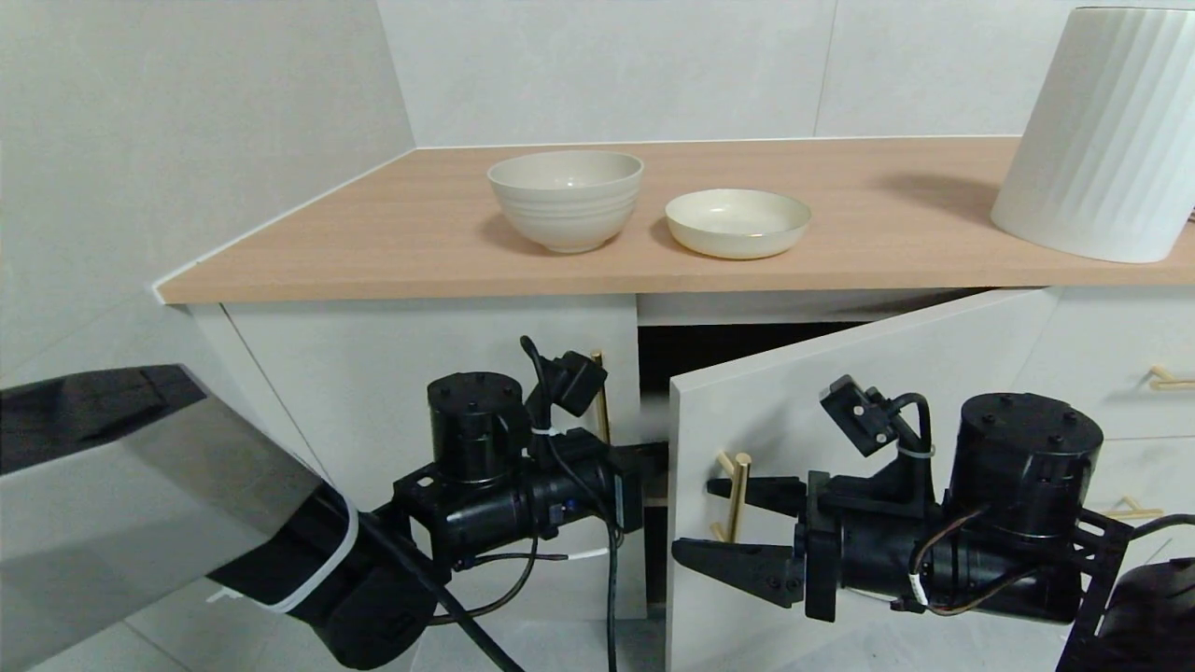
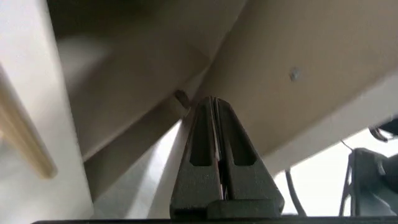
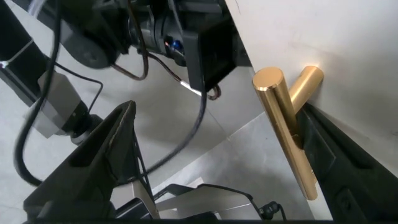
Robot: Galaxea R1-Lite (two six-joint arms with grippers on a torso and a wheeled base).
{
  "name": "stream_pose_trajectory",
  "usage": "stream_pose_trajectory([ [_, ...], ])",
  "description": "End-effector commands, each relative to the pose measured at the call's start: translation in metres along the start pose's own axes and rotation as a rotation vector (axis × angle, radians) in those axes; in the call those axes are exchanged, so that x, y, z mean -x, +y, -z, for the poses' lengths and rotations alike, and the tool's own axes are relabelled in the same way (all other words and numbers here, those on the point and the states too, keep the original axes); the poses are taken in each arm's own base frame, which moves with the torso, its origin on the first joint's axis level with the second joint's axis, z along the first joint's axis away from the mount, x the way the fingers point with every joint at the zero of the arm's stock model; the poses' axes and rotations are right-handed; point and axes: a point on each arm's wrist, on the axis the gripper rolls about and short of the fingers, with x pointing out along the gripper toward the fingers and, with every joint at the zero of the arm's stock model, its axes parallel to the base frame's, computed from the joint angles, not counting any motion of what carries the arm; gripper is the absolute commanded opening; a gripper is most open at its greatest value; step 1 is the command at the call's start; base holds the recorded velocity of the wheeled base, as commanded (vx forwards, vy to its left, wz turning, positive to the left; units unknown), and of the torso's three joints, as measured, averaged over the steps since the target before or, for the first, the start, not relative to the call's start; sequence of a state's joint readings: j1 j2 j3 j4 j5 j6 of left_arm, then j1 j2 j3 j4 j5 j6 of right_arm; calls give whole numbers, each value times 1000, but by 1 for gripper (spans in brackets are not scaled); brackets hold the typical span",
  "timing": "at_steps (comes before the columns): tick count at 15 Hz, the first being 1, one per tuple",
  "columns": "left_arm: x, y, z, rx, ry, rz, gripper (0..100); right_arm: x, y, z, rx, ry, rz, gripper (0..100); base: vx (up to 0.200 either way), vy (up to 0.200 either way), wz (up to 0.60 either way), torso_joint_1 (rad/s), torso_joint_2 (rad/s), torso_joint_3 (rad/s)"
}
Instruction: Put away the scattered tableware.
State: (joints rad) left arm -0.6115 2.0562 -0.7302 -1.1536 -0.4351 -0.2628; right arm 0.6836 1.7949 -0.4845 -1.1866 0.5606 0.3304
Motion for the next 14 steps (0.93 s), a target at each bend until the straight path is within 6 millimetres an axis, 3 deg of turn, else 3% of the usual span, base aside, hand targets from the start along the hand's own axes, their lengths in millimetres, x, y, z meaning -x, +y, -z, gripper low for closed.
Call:
stream_pose_trajectory([
  [1, -5, -4, 4, -28, -53, 33, 0, 0, 0, -1, 3, -3, -1, 100, 0, 0, 0, 0, 0, 0],
  [4, -8, -9, 3, -37, -69, 53, 0, 2, 1, 1, 0, -2, 6, 100, 0, 0, 0, 0, 0, 0],
  [10, -15, -18, -13, -18, -131, 92, 0, 28, -1, -6, 2, -47, 70, 100, 0, 0, 0, 0, 0, 0],
  [14, -22, -18, -17, -24, -141, 109, 0, 62, 12, 0, -2, -58, 119, 100, 0, 0, 0, 0, 0, 0],
])
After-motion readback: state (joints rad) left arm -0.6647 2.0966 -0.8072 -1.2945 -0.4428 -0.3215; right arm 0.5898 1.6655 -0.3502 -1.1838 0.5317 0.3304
